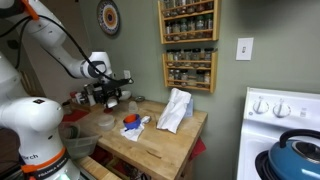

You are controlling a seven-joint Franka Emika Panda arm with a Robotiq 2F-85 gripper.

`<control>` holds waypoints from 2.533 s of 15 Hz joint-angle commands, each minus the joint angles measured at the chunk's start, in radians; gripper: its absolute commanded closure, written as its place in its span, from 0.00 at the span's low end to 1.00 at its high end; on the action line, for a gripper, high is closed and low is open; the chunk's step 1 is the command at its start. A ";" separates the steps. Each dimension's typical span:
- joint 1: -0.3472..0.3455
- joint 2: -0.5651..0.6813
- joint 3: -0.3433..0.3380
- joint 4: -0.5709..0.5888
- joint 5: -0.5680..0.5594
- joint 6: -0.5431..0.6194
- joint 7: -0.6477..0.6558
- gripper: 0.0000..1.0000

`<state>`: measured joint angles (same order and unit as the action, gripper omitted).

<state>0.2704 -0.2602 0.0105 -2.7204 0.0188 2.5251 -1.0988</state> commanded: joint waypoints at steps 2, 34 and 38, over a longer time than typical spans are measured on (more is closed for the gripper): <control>0.009 -0.046 0.005 -0.030 -0.007 -0.090 -0.142 0.44; -0.115 0.205 0.037 -0.026 -0.155 0.276 -0.359 0.44; -0.134 0.221 0.039 -0.026 -0.210 0.324 -0.308 0.44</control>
<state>0.1630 -0.0609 0.0329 -2.7465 -0.1432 2.8135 -1.4558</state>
